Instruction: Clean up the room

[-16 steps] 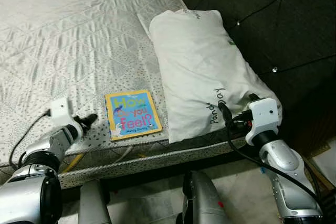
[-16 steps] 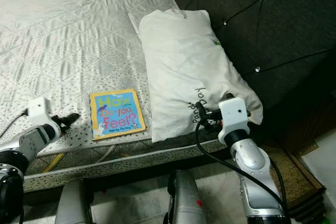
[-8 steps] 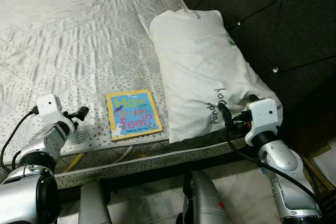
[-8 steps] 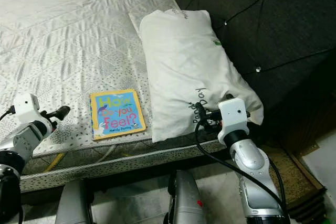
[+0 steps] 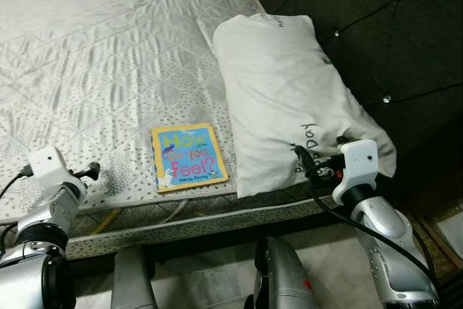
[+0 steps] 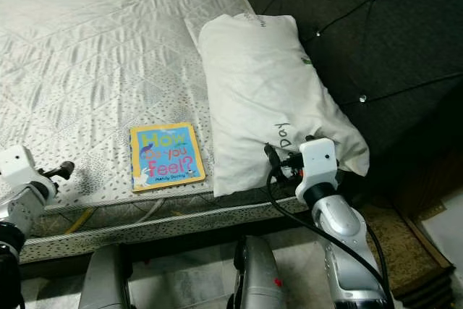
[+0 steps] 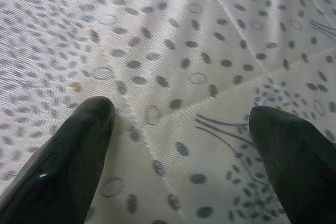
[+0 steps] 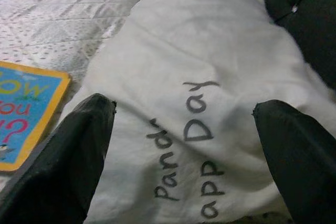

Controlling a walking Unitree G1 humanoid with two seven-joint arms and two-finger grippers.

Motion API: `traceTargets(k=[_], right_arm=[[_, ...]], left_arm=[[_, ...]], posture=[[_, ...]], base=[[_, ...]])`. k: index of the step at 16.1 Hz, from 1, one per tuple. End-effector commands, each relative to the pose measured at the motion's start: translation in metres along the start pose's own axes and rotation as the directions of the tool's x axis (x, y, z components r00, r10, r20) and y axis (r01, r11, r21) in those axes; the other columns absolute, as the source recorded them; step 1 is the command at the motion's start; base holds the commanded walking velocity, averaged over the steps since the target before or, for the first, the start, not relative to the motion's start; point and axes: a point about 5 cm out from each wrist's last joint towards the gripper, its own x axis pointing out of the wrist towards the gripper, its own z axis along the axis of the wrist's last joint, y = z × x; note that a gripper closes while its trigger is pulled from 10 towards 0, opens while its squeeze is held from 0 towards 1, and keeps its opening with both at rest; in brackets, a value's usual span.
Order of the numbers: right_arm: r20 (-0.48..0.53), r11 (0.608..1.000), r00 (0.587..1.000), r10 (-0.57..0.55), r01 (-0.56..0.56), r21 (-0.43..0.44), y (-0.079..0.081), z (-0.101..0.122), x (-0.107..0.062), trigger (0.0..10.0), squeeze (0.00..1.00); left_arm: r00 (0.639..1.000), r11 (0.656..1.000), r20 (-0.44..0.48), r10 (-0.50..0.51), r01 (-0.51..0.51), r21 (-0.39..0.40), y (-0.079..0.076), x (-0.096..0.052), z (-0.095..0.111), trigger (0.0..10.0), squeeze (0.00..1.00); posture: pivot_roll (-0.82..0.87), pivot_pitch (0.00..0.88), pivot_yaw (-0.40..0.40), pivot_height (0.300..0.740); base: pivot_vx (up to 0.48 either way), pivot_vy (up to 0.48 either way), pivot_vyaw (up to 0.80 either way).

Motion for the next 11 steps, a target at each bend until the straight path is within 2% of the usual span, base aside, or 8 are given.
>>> traceTargets(k=[1, 4, 7, 10, 11], right_arm=[[-0.016, 1.0, 1.0, -0.011, 0.011, 0.012, -0.006, -0.001, -0.006, 10.0, 0.0], [-0.058, 0.998, 0.998, 0.017, -0.014, 0.057, -0.006, -0.004, -0.023, 10.0, 0.0], [-0.084, 0.996, 0.996, 0.027, -0.019, 0.092, -0.006, -0.006, -0.037, 10.0, 0.0], [-0.096, 0.992, 0.995, 0.026, -0.014, 0.122, -0.001, -0.007, -0.039, 10.0, 0.0], [-0.098, 0.991, 0.995, 0.035, -0.023, 0.129, 0.002, -0.007, -0.04, 10.0, 0.0]], left_arm=[[1.0, 1.0, -0.001, 0.009, -0.009, 0.013, 0.0, 0.001, 0.007, 10.0, 1.0], [1.0, 0.998, -0.013, -0.022, 0.023, 0.052, -0.007, 0.002, 0.014, 10.0, 1.0], [0.999, 0.997, 0.027, -0.035, 0.033, 0.064, -0.016, 0.003, 0.024, 10.0, 1.0], [0.997, 0.994, -0.011, -0.071, 0.071, 0.084, -0.023, 0.003, 0.014, 10.0, 1.0], [0.991, 0.988, -0.035, -0.127, 0.129, 0.086, -0.033, 0.003, 0.008, 10.0, 0.85]], posture=[[-0.13, 0.108, -0.101, 0.56], [-0.16, 0.14, -0.093, 0.56], [-0.16, 0.155, -0.091, 0.56], [-0.16, 0.162, -0.084, 0.56], [-0.16, 0.159, -0.081, 0.56]], base=[[0.0, 0.0, 0.0], [0.0, 0.0, 0.0], [0.0, 0.0, 0.0], [0.0, 0.0, 0.0], [0.0, 0.0, 0.0]])
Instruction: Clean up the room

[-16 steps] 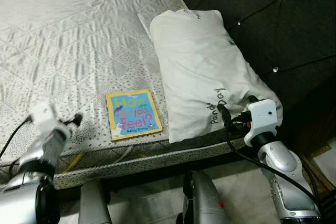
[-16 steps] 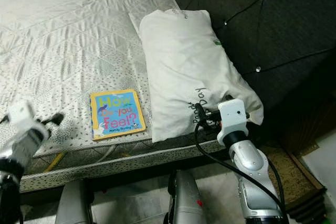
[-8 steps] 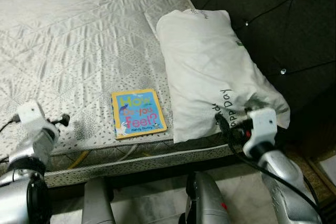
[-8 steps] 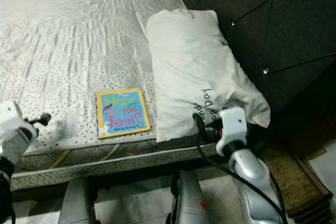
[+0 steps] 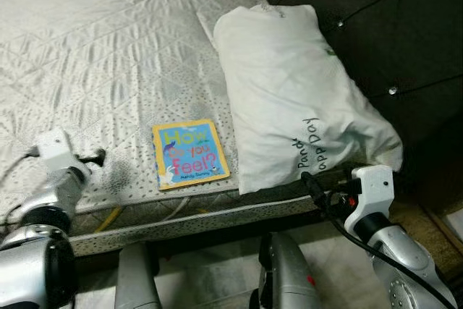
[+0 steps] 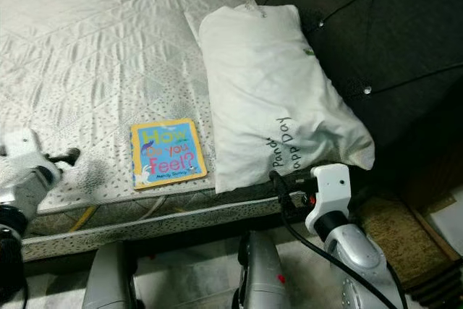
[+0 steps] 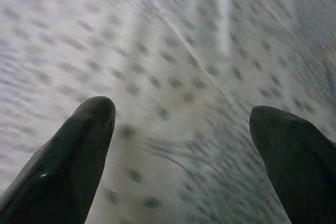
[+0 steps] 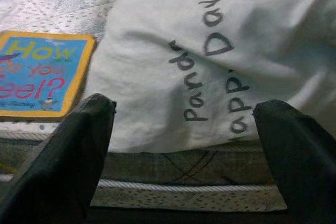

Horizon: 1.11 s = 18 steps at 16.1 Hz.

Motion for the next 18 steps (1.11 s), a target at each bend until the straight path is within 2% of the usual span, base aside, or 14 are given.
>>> traceTargets(k=[1, 2, 3, 4, 5, 7, 8, 9, 10, 11, 12, 14, 17, 18], right_arm=[[0.004, 1.0, 1.0, -0.006, 0.006, 0.006, -0.001, 0.002, -0.003, 10.0, 0.0], [0.0, 1.0, 1.0, -0.006, 0.006, 0.014, 0.0, 0.001, -0.002, 10.0, 0.0], [-0.004, 1.0, 1.0, -0.004, 0.004, 0.017, 0.001, 0.001, 0.0, 10.0, 0.0], [0.005, 1.0, 1.0, -0.001, 0.0, 0.024, 0.003, 0.001, 0.003, 10.0, 0.0], [0.012, 1.0, 1.0, -0.002, 0.002, 0.025, 0.003, 0.002, 0.005, 10.0, 0.0], [0.03, 1.0, 0.999, -0.019, 0.018, 0.019, 0.001, 0.004, 0.011, 10.0, 0.0], [0.036, 1.0, 0.999, -0.022, 0.022, 0.014, 0.001, 0.004, 0.013, 10.0, 0.0], [0.048, 1.0, 0.998, -0.027, 0.026, 0.011, 0.003, 0.005, 0.02, 10.0, 0.0], [0.048, 1.0, 0.998, -0.03, 0.029, 0.01, 0.004, 0.005, 0.022, 10.0, 0.0], [0.045, 0.999, 0.998, -0.044, 0.044, 0.007, 0.004, 0.005, 0.027, 10.0, 0.0], [0.042, 0.997, 0.997, -0.071, 0.071, -0.002, 0.004, 0.005, 0.032, 10.0, 0.0], [0.029, 0.989, 0.989, -0.148, 0.149, -0.012, 0.001, 0.003, 0.043, 10.0, 0.0], [0.07, 0.996, 0.994, -0.087, 0.089, -0.027, 0.004, 0.002, 0.055, 10.0, 0.0], [0.075, 0.995, 0.992, -0.101, 0.102, -0.019, 0.003, 0.001, 0.058, 10.0, 0.0]], left_arm=[[0.998, 0.999, -0.043, -0.043, 0.044, 0.017, -0.01, 0.001, -0.008, 10.0, 0.36], [0.997, 0.998, -0.059, -0.053, 0.054, 0.013, -0.014, 0.001, -0.013, 10.0, 0.09], [0.995, 0.998, -0.085, -0.058, 0.06, 0.015, -0.017, 0.002, -0.02, 10.0, 0.09], [0.992, 0.996, -0.098, -0.082, 0.084, 0.018, -0.021, 0.001, -0.025, 10.0, 0.0], [0.99, 0.994, -0.095, -0.102, 0.104, 0.021, -0.025, 0.001, -0.028, 10.0, 0.0], [0.995, 0.995, 0.014, -0.1, 0.1, 0.002, -0.028, -0.001, -0.028, 10.0, 0.0], [0.994, 0.995, 0.038, -0.105, 0.104, 0.009, -0.028, -0.003, -0.028, 10.0, 0.0], [0.983, 0.997, 0.168, -0.077, 0.074, 0.024, -0.023, -0.017, -0.032, 10.0, 0.0], [0.978, 0.997, 0.197, -0.071, 0.063, 0.043, -0.021, -0.024, -0.034, 10.0, 0.0], [0.966, 0.998, 0.256, -0.045, 0.031, 0.059, -0.015, -0.035, -0.036, 10.0, 1.0], [0.953, 0.999, 0.302, -0.011, -0.003, 0.046, -0.008, -0.046, -0.037, 10.0, 1.0], [0.924, 0.996, 0.381, 0.004, -0.036, 0.078, -0.001, -0.071, -0.041, 10.0, 1.0], [0.883, 0.99, 0.469, 0.028, -0.089, 0.108, -0.003, -0.099, -0.037, 10.0, 1.0], [0.869, 0.989, 0.494, 0.031, -0.099, 0.112, -0.004, -0.103, -0.035, 10.0, 1.0]], posture=[[-0.16, 0.159, -0.081, 0.56], [-0.15, 0.148, -0.078, 0.56], [-0.14, 0.144, -0.076, 0.56], [-0.14, 0.129, -0.068, 0.56], [-0.14, 0.129, -0.068, 0.56], [-0.11, 0.094, -0.061, 0.56], [-0.11, 0.094, -0.061, 0.56], [-0.09, 0.074, -0.065, 0.56], [-0.08, 0.068, -0.066, 0.56], [-0.06, 0.052, -0.069, 0.56], [-0.05, 0.041, -0.069, 0.56], [-0.03, 0.013, -0.07, 0.56], [-0.01, 0.0, -0.07, 0.56], [0.0, 0.0, -0.073, 0.56]], base=[[0.0, 0.0, 0.0], [0.0, 0.0, 0.0], [0.0, 0.0, 0.0], [0.0, 0.0, 0.0], [0.0, 0.0, 0.0], [0.0, 0.0, 0.0], [0.0, 0.0, 0.0], [0.0, 0.0, 0.0], [0.0, 0.0, 0.0], [0.0, 0.0, 0.0], [0.0, 0.0, 0.0], [0.0, 0.0, 0.0], [0.0, 0.0, 0.0], [0.0, 0.0, 0.0]])
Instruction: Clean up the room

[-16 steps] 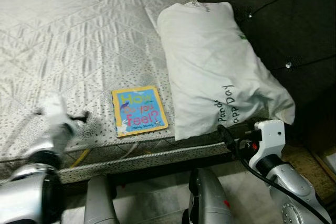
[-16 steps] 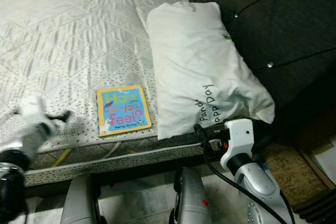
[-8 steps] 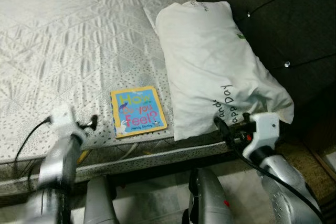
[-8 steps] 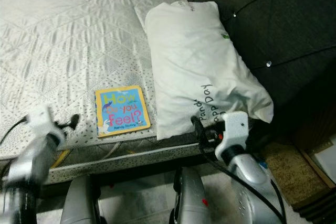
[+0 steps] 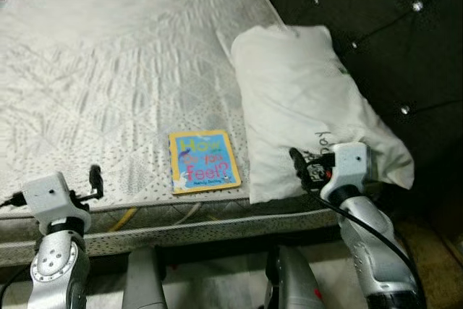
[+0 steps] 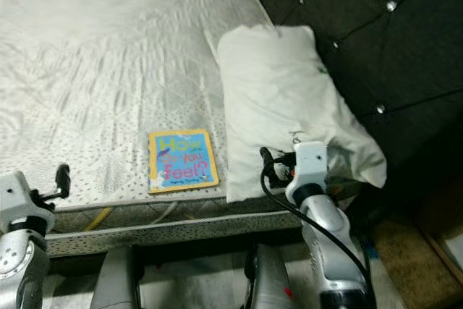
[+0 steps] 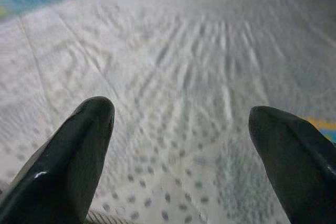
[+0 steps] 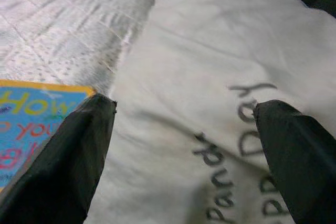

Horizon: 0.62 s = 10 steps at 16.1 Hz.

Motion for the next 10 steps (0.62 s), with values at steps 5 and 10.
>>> traceTargets(k=[5, 10], right_arm=[[0.019, 0.995, 1.0, -0.009, 0.007, 0.095, 0.002, 0.002, 0.018, 10.0, 0.0], [0.059, 0.993, 0.998, -0.007, 0.0, 0.116, 0.009, 0.009, 0.032, 10.0, 0.0]], left_arm=[[0.996, 1.0, 0.082, -0.02, 0.018, 0.022, -0.025, -0.016, 0.013, 10.0, 1.0], [0.995, 1.0, 0.096, -0.019, 0.017, 0.022, -0.034, -0.007, 0.013, 10.0, 0.0]], posture=[[0.01, 0.0, -0.058, 0.56], [0.01, 0.0, -0.073, 0.56]], base=[[0.0, 0.0, 0.0], [0.0, 0.0, 0.0]])
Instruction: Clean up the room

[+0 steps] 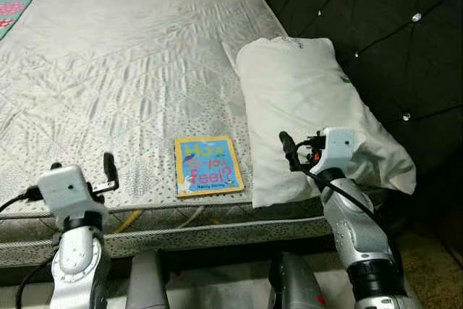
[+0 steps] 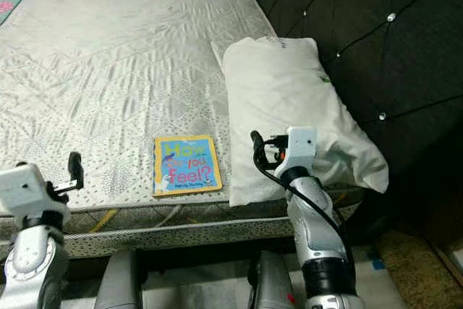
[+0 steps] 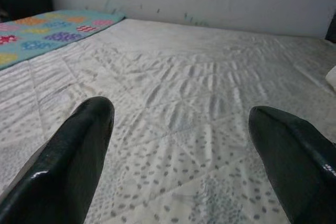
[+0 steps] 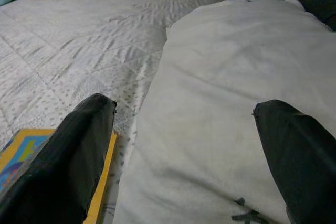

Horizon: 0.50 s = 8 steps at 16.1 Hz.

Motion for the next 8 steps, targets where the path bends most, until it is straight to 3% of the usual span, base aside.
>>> traceTargets(k=[1, 3, 8], right_arm=[[0.021, 1.0, 1.0, -0.007, 0.007, 0.021, 0.0, 0.004, 0.003, 10.0, 0.0], [0.064, 0.999, 0.998, -0.003, 0.001, 0.033, 0.004, 0.014, 0.009, 10.0, 0.0], [0.115, 0.998, 0.993, -0.022, 0.016, 0.055, 0.004, 0.026, 0.021, 10.0, 0.0]], left_arm=[[1.0, 1.0, 0.008, -0.002, 0.002, 0.006, -0.002, 0.003, 0.001, 10.0, 0.0], [1.0, 1.0, 0.008, -0.003, 0.003, -0.003, -0.001, 0.009, 0.002, 10.0, 0.0], [1.0, 1.0, 0.009, -0.014, 0.014, -0.005, -0.003, 0.017, 0.002, 10.0, 0.0]], posture=[[0.01, 0.0, -0.075, 0.56], [0.01, 0.0, -0.056, 0.56], [0.02, 0.0, -0.038, 0.622]], base=[[0.0, 0.0, 0.0], [0.0, 0.0, 0.0], [0.0, 0.0, -0.44]])
